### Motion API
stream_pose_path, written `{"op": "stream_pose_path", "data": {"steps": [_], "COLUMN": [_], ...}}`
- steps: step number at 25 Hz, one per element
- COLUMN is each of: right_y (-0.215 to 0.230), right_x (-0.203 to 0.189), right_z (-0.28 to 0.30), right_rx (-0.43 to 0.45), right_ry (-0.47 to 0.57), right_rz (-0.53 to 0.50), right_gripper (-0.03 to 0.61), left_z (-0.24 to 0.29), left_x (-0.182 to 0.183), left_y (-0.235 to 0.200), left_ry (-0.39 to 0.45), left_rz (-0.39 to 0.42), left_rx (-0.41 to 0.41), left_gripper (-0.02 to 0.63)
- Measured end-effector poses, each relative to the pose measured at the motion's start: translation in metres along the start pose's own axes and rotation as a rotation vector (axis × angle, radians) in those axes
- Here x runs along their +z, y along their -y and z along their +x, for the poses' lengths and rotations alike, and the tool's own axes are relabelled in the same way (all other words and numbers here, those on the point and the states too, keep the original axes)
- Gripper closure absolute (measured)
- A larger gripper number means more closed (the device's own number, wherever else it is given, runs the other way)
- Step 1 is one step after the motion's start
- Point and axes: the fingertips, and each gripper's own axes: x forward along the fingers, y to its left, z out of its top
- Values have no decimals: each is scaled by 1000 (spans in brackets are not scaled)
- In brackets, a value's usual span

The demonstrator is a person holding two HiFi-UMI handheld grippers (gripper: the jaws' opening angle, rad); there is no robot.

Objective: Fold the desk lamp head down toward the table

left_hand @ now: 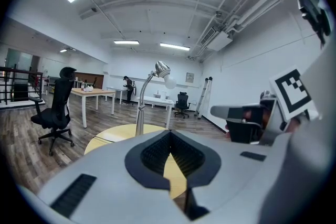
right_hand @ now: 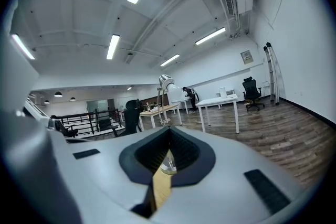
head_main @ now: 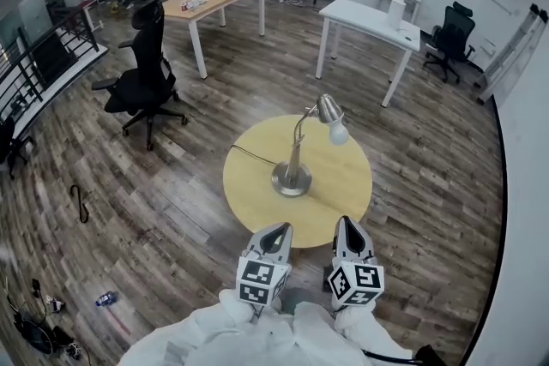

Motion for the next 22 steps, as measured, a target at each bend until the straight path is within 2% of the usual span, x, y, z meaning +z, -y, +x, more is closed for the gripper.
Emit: {"op": "stream_pose_path", "data": {"steps": [10, 22], "right_y": [13, 58], "right_x": [-1, 17], "right_z": [42, 110], "right_rx": [-4, 37], "right_ry": [-7, -17], "right_rz": [3, 1], "right_gripper": [568, 568], "left_z": [37, 110], "left_x": [-3, 21], "left_y": [-20, -40], "left_ry": [-30, -24], "left_rz": [-12, -11], "left_rx": [-1, 52], "left_gripper": [612, 612]}}
